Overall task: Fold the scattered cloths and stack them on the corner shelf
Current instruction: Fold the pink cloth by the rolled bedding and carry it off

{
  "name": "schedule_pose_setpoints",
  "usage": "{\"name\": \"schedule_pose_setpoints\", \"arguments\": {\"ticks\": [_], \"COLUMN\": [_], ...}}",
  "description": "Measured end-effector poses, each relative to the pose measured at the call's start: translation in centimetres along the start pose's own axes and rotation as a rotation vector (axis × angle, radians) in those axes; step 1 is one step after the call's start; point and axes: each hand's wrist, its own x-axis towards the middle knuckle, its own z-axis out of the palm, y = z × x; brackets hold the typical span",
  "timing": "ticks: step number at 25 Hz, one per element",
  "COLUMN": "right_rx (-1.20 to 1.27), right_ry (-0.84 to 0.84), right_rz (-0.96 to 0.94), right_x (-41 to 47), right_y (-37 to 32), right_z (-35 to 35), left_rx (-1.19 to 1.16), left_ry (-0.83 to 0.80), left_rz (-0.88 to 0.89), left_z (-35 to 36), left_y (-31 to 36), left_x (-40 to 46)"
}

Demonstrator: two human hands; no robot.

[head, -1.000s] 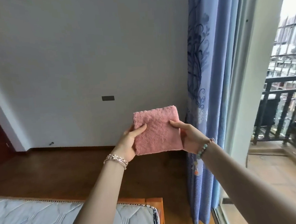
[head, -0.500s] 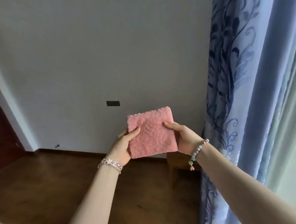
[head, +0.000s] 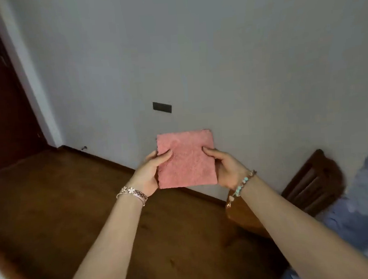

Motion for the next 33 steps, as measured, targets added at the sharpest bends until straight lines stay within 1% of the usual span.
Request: {"name": "schedule_pose_setpoints", "arguments": {"ticks": [3,5,7,9,13,18,23,28,33], "right_rx": [-0.029,-0.021,-0.023,-0.007,-0.025,-0.041,-0.039,-0.096,-0.146], "right_ry": [-0.098,-0.196,-0.292,-0.400,-0.560,-0.715,-0.760,-0.774,-0.779], "right_rz": [0.037,0.073,0.090,0.157,0.293,0.388,0.463,0.609,0.664], "right_x": [9.0,15.3,19.7,24.7,33.5,44.3,55.4,65.0,74.1], "right_y": [-2.5,-4.0,-4.2,-3.1,0.1,1.4,1.6,5.5,9.6], "right_z": [1.1,3.3,6.0,9.2,15.1,20.3,24.0,28.8,35.5], "left_rx": [0.019,0.028,0.042,0.060,0.055,0.038,0.050,-0.023,-0.067], "left_ry": [0.085,0.159,0.233,0.344,0.557,0.757,0.853,0.934,0.978], "left_rz": [0.036,0.082,0.101,0.138,0.178,0.223,0.218,0.219,0.223], "left_z": [-3.3,-6.3,-9.1,-12.6,-19.8,-27.3,-34.2,-42.8,-53.3], "left_y": [2.6,5.1,7.0,8.4,9.7,11.1,13.3,14.1,15.6], "left_x": [5.3,8.1,9.1,9.8,10.7,15.0,21.4,25.0,28.3]}}
